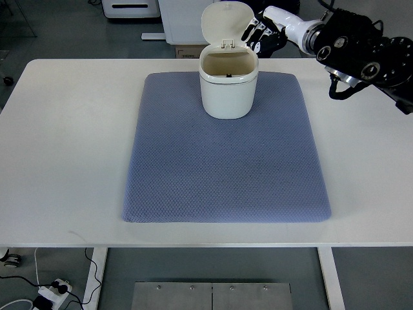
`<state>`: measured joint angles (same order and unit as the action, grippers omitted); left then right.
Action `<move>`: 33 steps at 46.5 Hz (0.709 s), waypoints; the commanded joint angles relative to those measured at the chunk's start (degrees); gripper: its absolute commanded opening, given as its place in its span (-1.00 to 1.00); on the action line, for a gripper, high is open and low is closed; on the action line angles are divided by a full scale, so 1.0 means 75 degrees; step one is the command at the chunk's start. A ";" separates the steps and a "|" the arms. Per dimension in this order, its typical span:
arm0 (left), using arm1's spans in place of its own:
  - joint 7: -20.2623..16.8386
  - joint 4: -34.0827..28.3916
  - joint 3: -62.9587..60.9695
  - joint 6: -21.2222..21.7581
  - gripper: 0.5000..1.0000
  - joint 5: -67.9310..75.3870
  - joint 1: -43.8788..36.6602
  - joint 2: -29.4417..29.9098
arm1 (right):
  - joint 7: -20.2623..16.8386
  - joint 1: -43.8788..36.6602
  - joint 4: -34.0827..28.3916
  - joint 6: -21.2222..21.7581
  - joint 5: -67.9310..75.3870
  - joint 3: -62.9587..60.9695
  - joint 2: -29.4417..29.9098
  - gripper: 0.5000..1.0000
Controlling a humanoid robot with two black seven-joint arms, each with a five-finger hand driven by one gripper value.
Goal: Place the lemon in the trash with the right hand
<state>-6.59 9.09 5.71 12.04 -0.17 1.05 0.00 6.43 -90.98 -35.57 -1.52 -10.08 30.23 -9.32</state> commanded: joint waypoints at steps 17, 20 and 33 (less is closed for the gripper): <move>0.0000 -0.0005 0.0000 0.0000 1.00 0.0000 0.0001 0.0000 | -0.0037 0.0072 -0.0015 0.0332 0.0008 -0.0046 -0.1206 -0.12; 0.0000 0.0007 0.0000 0.0000 1.00 0.0000 0.0001 0.0000 | -0.0061 0.0142 -0.0015 0.0320 0.0019 -0.0268 -0.1358 0.31; 0.0000 -0.0005 0.0000 0.0000 1.00 0.0000 0.0001 0.0000 | -0.0049 0.0833 -0.0003 0.0308 0.0019 -0.1662 -0.1815 1.00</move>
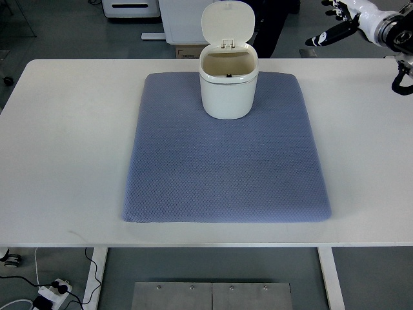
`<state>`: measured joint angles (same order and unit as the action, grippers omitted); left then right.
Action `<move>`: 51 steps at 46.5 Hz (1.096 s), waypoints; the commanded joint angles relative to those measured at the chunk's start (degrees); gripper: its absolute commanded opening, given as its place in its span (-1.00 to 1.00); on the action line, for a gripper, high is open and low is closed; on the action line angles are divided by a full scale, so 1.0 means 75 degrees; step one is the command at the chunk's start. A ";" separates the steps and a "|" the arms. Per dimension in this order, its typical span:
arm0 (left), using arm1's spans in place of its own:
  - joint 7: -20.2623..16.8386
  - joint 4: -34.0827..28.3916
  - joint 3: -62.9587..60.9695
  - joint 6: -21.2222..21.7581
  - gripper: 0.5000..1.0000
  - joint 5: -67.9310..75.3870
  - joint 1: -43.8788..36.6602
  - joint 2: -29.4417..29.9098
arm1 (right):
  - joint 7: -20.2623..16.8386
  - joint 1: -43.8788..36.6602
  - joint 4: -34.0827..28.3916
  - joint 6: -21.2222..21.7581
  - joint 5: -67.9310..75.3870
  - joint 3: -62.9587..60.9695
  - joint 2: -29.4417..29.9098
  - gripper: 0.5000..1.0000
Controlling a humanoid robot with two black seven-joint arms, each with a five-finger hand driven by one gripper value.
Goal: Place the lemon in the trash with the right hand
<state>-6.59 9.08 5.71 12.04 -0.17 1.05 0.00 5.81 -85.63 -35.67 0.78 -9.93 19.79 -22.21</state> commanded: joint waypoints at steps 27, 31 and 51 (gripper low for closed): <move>0.0000 -0.0003 0.0000 0.0000 1.00 0.0000 0.0001 0.0000 | 0.0104 0.2182 0.0022 -0.0011 -0.0001 -0.4160 -0.0624 1.00; 0.0000 -0.0003 0.0000 0.0000 1.00 0.0000 0.0001 0.0000 | 0.0093 0.2568 0.0010 0.0036 -0.0001 -0.4899 -0.0613 1.00; 0.0000 0.0008 0.0000 0.0000 1.00 0.0000 0.0001 0.0000 | 0.0069 0.4315 -0.0282 0.0188 -0.0001 -0.7759 0.0067 1.00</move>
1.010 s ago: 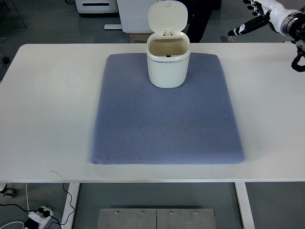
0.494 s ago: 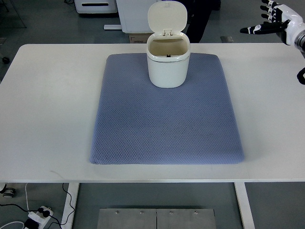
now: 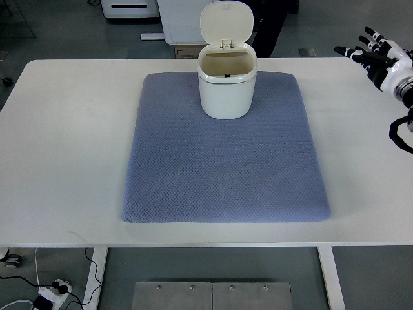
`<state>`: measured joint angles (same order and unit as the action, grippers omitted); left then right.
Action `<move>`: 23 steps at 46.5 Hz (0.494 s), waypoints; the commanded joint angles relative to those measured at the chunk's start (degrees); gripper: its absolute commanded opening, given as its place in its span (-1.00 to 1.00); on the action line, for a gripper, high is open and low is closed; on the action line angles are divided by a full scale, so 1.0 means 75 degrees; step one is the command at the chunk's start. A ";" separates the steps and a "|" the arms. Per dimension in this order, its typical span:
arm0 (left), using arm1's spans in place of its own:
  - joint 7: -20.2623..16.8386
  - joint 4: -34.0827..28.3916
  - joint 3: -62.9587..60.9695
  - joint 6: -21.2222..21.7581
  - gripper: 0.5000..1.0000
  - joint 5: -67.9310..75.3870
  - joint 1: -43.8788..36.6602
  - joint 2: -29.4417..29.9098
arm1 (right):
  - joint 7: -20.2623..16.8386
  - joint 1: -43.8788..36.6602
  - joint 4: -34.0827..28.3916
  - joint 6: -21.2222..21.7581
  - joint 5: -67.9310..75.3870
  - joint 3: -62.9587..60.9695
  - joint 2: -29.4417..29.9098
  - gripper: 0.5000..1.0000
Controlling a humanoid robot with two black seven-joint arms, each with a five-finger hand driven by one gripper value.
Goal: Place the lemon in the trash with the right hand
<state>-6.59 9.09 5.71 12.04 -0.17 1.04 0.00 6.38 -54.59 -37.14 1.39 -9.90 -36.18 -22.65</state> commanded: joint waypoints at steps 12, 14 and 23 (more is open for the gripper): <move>0.0000 -0.0005 0.0000 0.0000 1.00 0.0000 0.0001 0.0000 | 0.0028 0.0844 -0.0322 0.0693 -0.0004 -0.1644 0.0735 1.00; 0.0000 -0.0005 0.0000 0.0000 1.00 0.0000 0.0001 0.0000 | 0.0039 0.0926 -0.0322 0.0705 -0.0004 -0.1843 0.0828 1.00; 0.0000 0.0007 0.0000 0.0000 1.00 0.0000 0.0001 0.0000 | 0.0145 0.1313 -0.0322 0.1056 -0.0016 -0.2301 0.1086 1.00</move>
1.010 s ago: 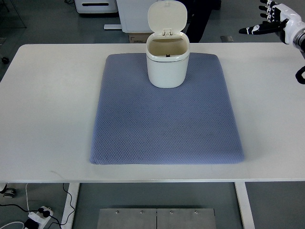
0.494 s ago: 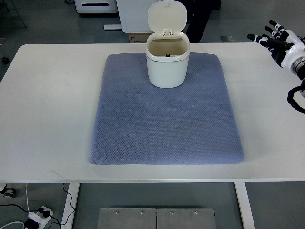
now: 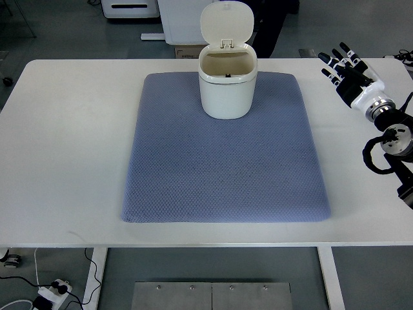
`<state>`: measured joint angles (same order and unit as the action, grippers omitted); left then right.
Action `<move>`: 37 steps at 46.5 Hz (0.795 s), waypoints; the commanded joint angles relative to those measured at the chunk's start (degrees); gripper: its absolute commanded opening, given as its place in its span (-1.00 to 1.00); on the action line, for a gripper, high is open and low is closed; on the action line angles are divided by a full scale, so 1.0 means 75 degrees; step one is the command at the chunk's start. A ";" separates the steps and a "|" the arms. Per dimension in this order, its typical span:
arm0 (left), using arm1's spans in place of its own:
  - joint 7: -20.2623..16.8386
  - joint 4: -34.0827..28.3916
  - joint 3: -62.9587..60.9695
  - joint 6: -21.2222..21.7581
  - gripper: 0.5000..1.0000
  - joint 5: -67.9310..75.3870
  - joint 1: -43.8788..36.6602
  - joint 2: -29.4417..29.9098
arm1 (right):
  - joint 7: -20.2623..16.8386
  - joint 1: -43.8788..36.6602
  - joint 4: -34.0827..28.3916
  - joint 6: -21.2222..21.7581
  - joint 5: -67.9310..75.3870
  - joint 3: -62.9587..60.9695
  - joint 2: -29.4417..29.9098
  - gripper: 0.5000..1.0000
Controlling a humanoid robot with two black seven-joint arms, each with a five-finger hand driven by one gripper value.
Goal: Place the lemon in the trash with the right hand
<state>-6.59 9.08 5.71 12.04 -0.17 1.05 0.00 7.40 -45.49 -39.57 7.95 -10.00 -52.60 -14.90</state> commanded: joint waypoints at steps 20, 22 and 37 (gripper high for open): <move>0.0000 0.0008 0.0000 0.0000 1.00 -0.0001 0.0001 0.0000 | -0.0003 0.0651 -0.0009 0.0416 -0.0365 -0.0674 0.0135 1.00; 0.0000 -0.0004 0.0000 0.0000 1.00 -0.0001 0.0001 0.0000 | 0.0009 0.0698 -0.0009 0.0416 -0.0518 -0.0674 0.0146 1.00; 0.0000 -0.0004 0.0000 0.0000 1.00 -0.0001 0.0001 0.0000 | 0.0138 0.0873 0.0003 0.0370 -0.0753 -0.0768 0.0368 1.00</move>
<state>-6.59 9.09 5.71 12.04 -0.18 1.05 0.00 8.34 -39.74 -39.57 10.73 -15.64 -58.36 -12.52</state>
